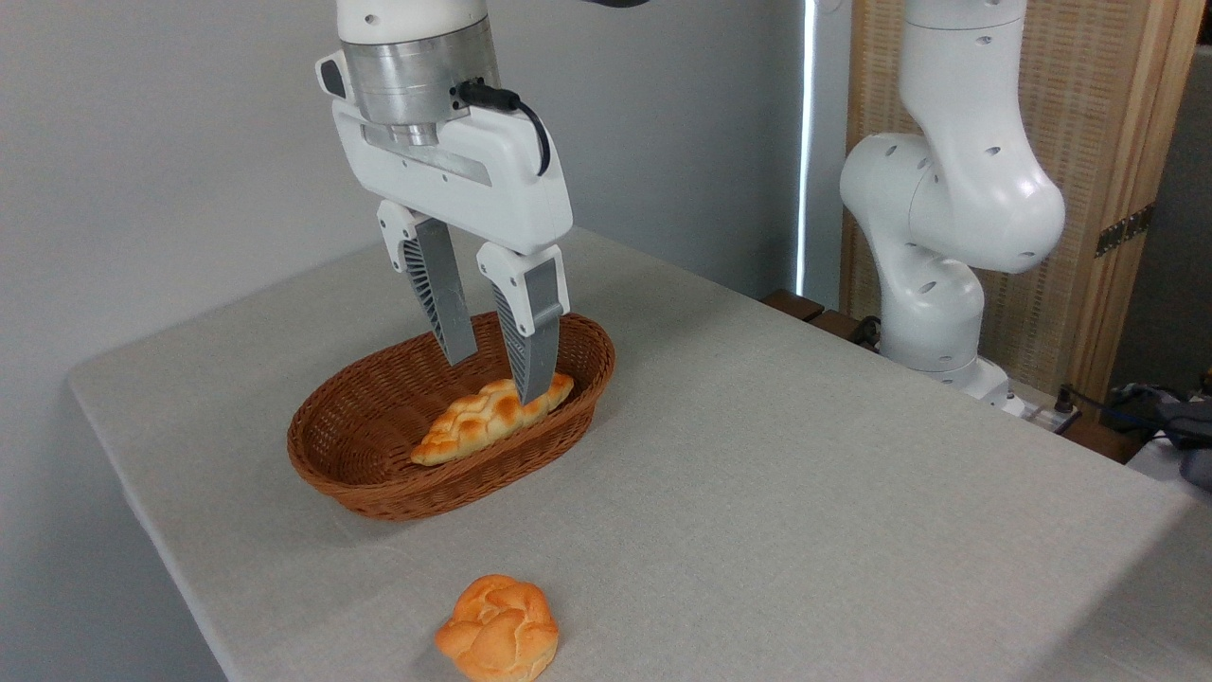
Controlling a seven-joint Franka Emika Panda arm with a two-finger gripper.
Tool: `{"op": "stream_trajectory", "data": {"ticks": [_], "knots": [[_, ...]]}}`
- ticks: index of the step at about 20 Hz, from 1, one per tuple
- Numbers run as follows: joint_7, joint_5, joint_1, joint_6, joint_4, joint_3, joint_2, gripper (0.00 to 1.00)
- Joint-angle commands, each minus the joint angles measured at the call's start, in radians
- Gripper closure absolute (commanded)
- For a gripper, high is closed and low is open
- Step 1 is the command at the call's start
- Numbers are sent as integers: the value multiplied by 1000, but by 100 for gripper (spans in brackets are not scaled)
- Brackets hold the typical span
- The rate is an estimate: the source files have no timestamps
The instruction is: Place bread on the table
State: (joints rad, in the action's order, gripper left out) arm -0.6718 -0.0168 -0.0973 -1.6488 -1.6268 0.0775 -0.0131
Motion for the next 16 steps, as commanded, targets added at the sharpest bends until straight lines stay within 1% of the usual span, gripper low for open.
{"op": "stream_trajectory", "data": {"ticks": [1,16], "knots": [[6,-31,-9,4,-5,13,9,0],[8,-31,-7,1,-5,15,1,0]]}}
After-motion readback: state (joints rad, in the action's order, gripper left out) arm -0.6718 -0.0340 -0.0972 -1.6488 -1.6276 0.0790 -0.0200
